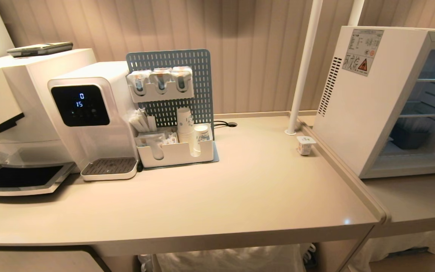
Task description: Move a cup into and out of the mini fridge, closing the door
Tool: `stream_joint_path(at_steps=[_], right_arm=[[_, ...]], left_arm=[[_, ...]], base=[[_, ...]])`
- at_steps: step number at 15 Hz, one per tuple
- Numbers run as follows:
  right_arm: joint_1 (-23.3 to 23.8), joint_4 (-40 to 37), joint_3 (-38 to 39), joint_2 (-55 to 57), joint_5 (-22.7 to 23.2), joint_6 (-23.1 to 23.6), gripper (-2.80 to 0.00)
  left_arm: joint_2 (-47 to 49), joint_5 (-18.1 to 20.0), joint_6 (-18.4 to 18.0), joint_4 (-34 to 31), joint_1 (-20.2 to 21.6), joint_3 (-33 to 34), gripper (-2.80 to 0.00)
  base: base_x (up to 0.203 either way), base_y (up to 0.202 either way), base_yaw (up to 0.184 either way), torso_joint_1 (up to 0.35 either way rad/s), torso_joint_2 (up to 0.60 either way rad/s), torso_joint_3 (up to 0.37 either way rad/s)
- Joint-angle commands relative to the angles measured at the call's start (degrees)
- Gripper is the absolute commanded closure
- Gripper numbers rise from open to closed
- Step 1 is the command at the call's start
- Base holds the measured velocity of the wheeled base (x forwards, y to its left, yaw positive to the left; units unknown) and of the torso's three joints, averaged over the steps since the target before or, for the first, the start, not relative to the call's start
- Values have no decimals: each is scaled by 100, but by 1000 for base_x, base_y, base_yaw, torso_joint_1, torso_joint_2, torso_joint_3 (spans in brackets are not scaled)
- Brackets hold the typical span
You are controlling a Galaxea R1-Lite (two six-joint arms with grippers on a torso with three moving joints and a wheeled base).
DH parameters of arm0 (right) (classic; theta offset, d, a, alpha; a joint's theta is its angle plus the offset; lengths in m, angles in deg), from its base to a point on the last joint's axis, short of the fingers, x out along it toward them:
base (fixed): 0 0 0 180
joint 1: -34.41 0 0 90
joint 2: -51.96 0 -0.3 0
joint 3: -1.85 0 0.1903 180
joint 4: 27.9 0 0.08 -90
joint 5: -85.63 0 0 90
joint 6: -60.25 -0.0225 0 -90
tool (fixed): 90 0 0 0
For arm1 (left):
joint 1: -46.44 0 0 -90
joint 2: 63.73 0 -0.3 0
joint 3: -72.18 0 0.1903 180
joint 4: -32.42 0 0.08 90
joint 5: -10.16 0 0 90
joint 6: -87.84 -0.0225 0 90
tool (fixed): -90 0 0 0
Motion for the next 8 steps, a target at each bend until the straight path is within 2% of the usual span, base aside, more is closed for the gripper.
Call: stream_joint_path(at_steps=[1, 5, 8], right_arm=[[-1, 3, 0, 13, 2, 3, 0], [-1, 12, 0, 13, 11, 3, 0], [-1, 12, 0, 13, 10, 3, 0]], left_arm=[[9, 5, -13, 9, 0, 9, 0], [9, 22, -48, 1, 0, 9, 0], [9, 22, -56, 0, -9, 9, 0]], base=[[0, 0, 0, 0, 0, 0], [0, 0, 0, 0, 0, 0], [-1, -114, -4, 0, 1, 2]])
